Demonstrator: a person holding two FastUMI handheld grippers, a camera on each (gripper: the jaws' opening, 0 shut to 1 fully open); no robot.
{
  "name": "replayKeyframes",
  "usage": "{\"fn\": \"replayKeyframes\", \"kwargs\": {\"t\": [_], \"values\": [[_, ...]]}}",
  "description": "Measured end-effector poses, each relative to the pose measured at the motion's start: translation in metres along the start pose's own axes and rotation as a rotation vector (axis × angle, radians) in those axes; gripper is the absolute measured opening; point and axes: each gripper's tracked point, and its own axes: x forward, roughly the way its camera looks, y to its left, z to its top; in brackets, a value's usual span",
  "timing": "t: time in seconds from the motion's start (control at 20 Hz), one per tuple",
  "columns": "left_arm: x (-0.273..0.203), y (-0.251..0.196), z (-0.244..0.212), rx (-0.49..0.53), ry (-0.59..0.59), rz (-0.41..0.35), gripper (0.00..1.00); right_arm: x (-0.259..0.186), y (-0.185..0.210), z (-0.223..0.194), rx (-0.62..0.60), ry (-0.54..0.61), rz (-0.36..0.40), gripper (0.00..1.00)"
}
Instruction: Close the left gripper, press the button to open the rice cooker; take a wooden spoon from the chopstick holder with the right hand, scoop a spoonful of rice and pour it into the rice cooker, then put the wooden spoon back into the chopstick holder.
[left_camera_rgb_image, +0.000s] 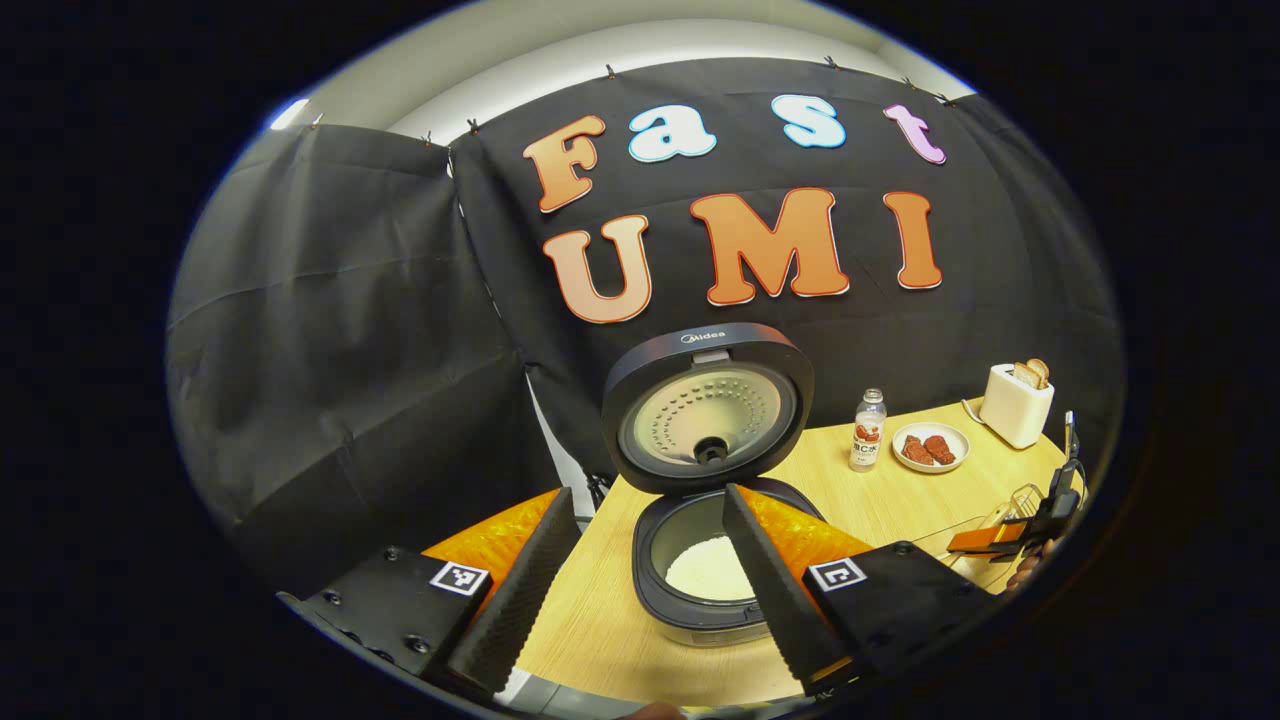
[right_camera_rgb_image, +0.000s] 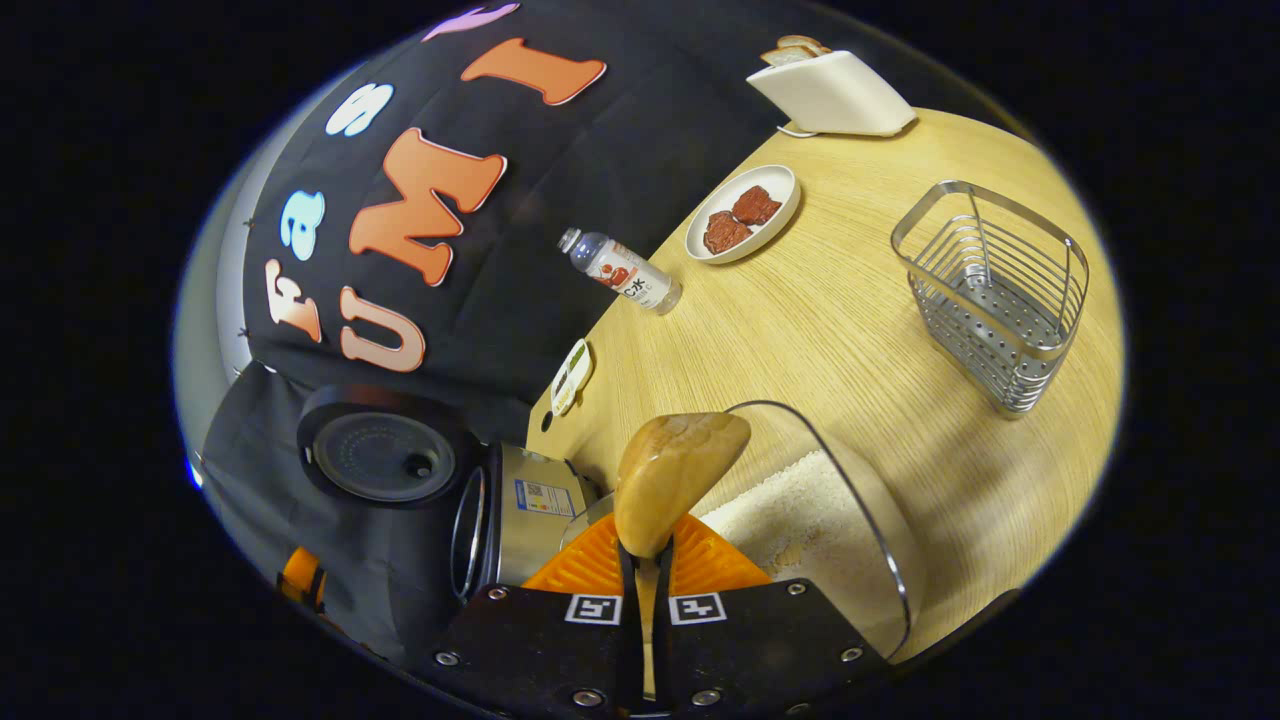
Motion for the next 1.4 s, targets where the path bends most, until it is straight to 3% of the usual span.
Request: {"fn": "replayKeyframes", "kwargs": {"t": [0.05,0.15,0.2,0.25,0.7,1.05,1.15,1.2,1.4], "values": [[0.0,-0.003,0.001,-0.006,0.001,-0.005,0.95,-0.005,0.0,0.006,0.026,-0.01,0.012,0.03],[0.0,-0.008,0.001,-0.015,-0.002,-0.01,1.0,-0.015,0.0,0.018,0.095,-0.022,0.047,0.03],[0.0,-0.01,0.001,-0.019,-0.004,-0.01,0.95,-0.019,0.002,0.025,0.135,-0.029,0.067,0.03],[0.0,-0.012,0.003,-0.023,-0.007,-0.013,1.0,-0.025,0.004,0.033,0.172,-0.042,0.087,0.03],[-0.005,-0.019,0.008,-0.066,-0.029,-0.009,1.0,-0.055,0.056,0.082,0.435,-0.074,0.295,0.03],[-0.016,-0.012,0.02,-0.104,-0.076,0.006,1.0,-0.071,0.118,0.104,0.463,-0.055,0.413,0.03],[-0.02,-0.009,0.023,-0.116,-0.085,-0.001,1.0,-0.069,0.132,0.111,0.463,-0.079,0.42,0.03],[-0.022,-0.006,0.025,-0.129,-0.094,0.005,0.94,-0.066,0.138,0.114,0.458,-0.085,0.415,0.03],[-0.031,0.016,0.032,-0.154,-0.121,0.04,0.95,-0.049,0.162,0.107,0.434,-0.05,0.412,0.03]]}}
